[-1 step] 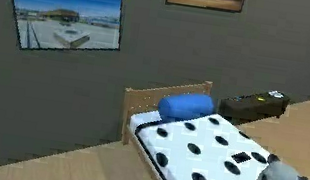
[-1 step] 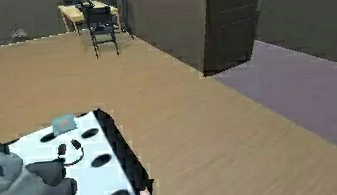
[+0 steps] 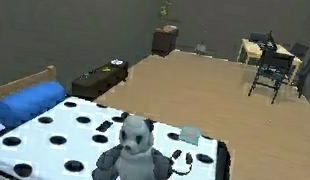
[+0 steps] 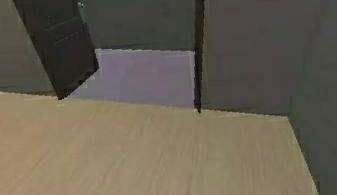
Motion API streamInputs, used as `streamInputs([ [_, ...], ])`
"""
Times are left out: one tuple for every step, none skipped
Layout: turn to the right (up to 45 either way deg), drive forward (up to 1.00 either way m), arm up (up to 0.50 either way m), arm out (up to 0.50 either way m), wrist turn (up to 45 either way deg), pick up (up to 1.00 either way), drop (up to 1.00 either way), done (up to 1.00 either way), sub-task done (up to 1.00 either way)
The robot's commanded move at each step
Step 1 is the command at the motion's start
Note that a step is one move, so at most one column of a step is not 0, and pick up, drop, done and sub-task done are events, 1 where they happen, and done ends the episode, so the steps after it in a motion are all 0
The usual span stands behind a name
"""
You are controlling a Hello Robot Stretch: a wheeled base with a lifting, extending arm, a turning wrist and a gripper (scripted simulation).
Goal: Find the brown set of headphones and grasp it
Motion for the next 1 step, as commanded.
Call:
streamInputs([
  [18.0, 0.0, 0.0, 0.0, 0.0, 0.0, 0.0, 0.0, 0.0],
])
